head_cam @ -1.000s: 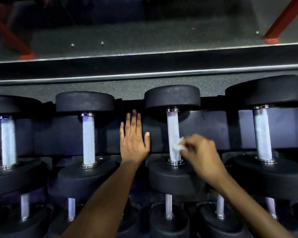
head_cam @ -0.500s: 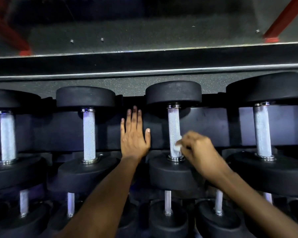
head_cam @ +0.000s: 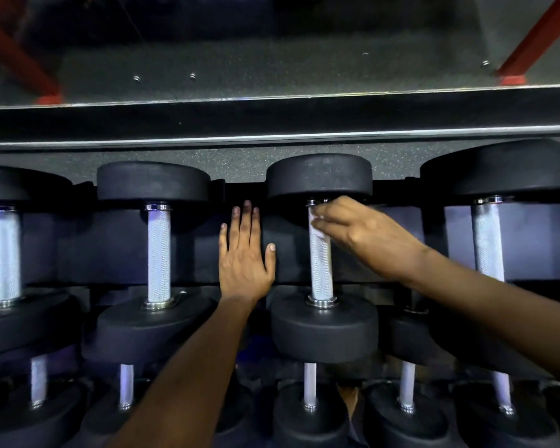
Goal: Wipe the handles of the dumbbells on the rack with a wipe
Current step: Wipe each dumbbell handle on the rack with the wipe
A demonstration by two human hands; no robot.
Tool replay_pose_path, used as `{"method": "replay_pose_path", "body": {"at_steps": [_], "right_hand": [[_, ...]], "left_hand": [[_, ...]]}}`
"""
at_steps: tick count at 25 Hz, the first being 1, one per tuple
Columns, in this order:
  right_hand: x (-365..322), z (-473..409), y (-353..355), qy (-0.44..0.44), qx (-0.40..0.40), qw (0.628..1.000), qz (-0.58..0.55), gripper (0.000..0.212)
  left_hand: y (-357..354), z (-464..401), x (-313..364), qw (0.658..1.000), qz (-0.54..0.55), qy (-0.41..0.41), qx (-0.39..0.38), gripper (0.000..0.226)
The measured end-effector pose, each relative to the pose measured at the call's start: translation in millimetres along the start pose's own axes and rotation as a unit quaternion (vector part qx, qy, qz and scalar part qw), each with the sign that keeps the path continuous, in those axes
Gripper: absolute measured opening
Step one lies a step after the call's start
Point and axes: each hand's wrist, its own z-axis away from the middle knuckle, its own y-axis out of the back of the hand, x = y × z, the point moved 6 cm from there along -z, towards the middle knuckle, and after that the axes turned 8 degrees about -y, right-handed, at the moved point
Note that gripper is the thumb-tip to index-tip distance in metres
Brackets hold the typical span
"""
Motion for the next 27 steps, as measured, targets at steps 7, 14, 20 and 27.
{"method": "replay_pose_path", "body": {"at_steps": [7, 14, 20, 27], "right_hand": [[-1, 41, -16, -0.321, -0.067, 0.713, -0.619, 0.026], [13, 35, -13, -0.408, -0.055, 0.702, -0.581, 0.001], [-25, 13, -10, -0.202, 0.043, 0.956, -0.206, 0.009], [3, 35, -18, -0.292, 0.093, 0.927, -0.216, 0.016]], "left_hand": [[0, -1, -1, 1.0, 0.006, 0.002, 0.009, 0.069], [0, -1, 0, 1.0, 0.003, 0.002, 0.006, 0.067], [0, -1, 0, 1.0, 0.009, -0.002, 0.007, 0.065], [1, -1, 0, 1.0, 0.023, -0.002, 0.01, 0.064]]}}
